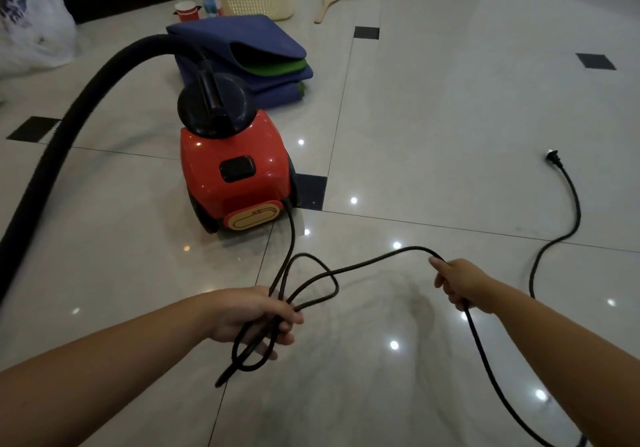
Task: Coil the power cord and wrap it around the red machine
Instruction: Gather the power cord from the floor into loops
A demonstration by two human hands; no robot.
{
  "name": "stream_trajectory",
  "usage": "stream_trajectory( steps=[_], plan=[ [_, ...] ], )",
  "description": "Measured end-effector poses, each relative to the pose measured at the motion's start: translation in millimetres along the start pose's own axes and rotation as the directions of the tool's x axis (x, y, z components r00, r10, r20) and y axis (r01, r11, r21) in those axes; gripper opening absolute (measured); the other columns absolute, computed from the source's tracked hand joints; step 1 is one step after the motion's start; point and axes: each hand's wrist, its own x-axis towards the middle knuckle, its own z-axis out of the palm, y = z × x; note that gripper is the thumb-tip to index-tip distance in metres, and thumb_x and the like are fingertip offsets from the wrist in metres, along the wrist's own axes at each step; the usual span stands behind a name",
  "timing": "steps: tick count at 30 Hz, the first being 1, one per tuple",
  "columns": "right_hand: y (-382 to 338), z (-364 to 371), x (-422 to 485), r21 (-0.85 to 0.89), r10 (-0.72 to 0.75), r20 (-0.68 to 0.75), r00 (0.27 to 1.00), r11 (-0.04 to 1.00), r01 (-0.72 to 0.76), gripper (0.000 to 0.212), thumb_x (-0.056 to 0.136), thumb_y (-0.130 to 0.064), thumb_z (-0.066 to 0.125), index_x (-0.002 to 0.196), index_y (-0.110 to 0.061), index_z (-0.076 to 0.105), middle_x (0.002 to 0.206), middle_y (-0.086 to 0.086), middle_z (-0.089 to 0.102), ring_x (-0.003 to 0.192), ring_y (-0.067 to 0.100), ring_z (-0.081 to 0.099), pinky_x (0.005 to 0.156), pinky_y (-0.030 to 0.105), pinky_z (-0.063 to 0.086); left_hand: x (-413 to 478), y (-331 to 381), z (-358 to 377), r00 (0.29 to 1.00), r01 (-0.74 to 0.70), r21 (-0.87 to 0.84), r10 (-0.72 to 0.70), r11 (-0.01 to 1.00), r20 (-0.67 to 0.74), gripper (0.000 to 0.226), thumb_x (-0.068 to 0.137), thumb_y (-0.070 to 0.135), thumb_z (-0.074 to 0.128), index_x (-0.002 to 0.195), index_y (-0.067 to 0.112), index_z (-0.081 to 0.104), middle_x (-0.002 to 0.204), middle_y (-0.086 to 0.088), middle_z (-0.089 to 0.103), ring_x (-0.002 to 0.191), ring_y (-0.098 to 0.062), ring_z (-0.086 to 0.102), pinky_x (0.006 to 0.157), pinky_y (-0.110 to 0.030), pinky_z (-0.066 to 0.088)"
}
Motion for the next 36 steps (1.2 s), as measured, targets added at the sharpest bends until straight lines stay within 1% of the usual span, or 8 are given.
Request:
stream_trajectory(
  steps=[6, 10, 14, 17, 22, 27, 32, 36],
  plan=[
    [-42.2, 29.4, -7.8, 0.405, -0.065, -0.01, 0.998, 0.912, 0.063, 0.032, 0.098, -0.026, 0.035, 0.07, -0.011, 0.036, 0.056, 0.002, 0.023, 0.047, 0.013, 0.021, 0.037, 0.019, 0.021, 6.3, -4.9, 4.1, 0.98, -0.146, -0.248, 0.105, 0.958, -0.172, 0.014, 0.095, 0.012, 0.046, 0.086, 0.006, 0.055, 0.052, 0.001, 0.05, 0.049, -0.011, 0.056, 0.063, -0.03, 0.052],
    [-58.4, 85.7, -24.7, 0.219, -0.109, -0.136, 0.985, 0.966, 0.137, 0.024, 0.097, -0.031, 0.03, 0.095, -0.008, 0.035, 0.07, 0.005, 0.038, 0.055, 0.015, 0.034, 0.058, 0.03, 0.035, 10.1, -0.6, 14.3, 0.963, -0.225, -0.286, 0.167, 0.931, -0.213, 0.017, 0.097, 0.016, 0.042, 0.083, 0.01, 0.05, 0.049, 0.005, 0.045, 0.041, -0.006, 0.045, 0.055, -0.025, 0.046],
    [-64.4, 114.9, -59.6, 0.037, 0.001, 0.271, 0.963, 0.999, -0.012, 0.025, 0.099, -0.015, 0.028, 0.082, 0.0, 0.041, 0.066, 0.011, 0.046, 0.053, 0.019, 0.046, 0.05, 0.028, 0.036, 17.1, 8.2, 30.5, 0.942, -0.297, -0.277, 0.233, 0.914, -0.243, 0.019, 0.098, 0.015, 0.039, 0.08, 0.013, 0.048, 0.051, 0.005, 0.044, 0.042, -0.007, 0.041, 0.053, -0.024, 0.041],
    [-71.1, 119.5, -78.9, -0.099, -0.046, 0.522, 0.852, 0.989, 0.114, 0.025, 0.098, -0.012, 0.025, 0.084, -0.004, 0.044, 0.064, 0.008, 0.052, 0.05, 0.015, 0.052, 0.045, 0.021, 0.044, 24.3, 14.2, 39.6, 0.918, -0.333, -0.162, 0.28, 0.929, -0.279, 0.02, 0.098, 0.018, 0.041, 0.078, 0.015, 0.046, 0.057, 0.004, 0.046, 0.047, -0.007, 0.043, 0.053, -0.023, 0.04],
    [-70.6, 122.4, -78.5, 0.037, -0.295, 0.371, 0.88, 0.952, 0.304, 0.034, 0.089, 0.0, 0.029, 0.064, -0.014, 0.045, 0.057, 0.002, 0.05, 0.048, 0.011, 0.044, 0.046, 0.02, 0.033, 29.5, 21.1, 43.6, 0.877, -0.344, -0.018, 0.314, 0.939, -0.364, 0.015, 0.096, 0.02, 0.045, 0.082, 0.019, 0.048, 0.064, 0.001, 0.049, 0.059, -0.011, 0.047, 0.055, -0.024, 0.04],
    [-71.4, 115.8, -73.8, 0.253, -0.372, 0.207, 0.905, 0.914, 0.318, 0.018, 0.09, 0.001, 0.04, 0.08, -0.004, 0.054, 0.06, 0.003, 0.055, 0.049, 0.01, 0.047, 0.048, 0.02, 0.037, 29.3, 19.6, 45.7, 0.866, -0.339, 0.029, 0.324, 0.94, -0.38, 0.013, 0.096, 0.019, 0.045, 0.084, 0.019, 0.05, 0.069, 0.001, 0.05, 0.062, -0.01, 0.046, 0.052, -0.019, 0.04],
    [-62.5, 109.9, -79.2, 0.465, -0.448, 0.29, 0.846, 0.838, 0.285, 0.025, 0.09, 0.002, 0.045, 0.076, -0.011, 0.061, 0.067, 0.002, 0.061, 0.052, 0.007, 0.055, 0.056, 0.02, 0.042, 30.0, 19.1, 42.5, 0.87, -0.339, -0.033, 0.3, 0.94, -0.392, 0.017, 0.096, 0.029, 0.045, 0.087, 0.019, 0.054, 0.07, 0.002, 0.054, 0.065, -0.01, 0.051, 0.06, -0.024, 0.042],
    [-52.6, 102.8, -80.8, 0.498, -0.494, 0.375, 0.785, 0.821, 0.279, 0.02, 0.088, 0.004, 0.049, 0.096, -0.01, 0.06, 0.077, 0.0, 0.067, 0.057, 0.009, 0.06, 0.061, 0.022, 0.045, 31.9, 17.4, 39.6, 0.863, -0.321, -0.036, 0.276, 0.946, -0.423, 0.022, 0.095, 0.029, 0.047, 0.104, 0.011, 0.057, 0.073, 0.0, 0.058, 0.07, -0.012, 0.056, 0.064, -0.027, 0.044]
  ],
)
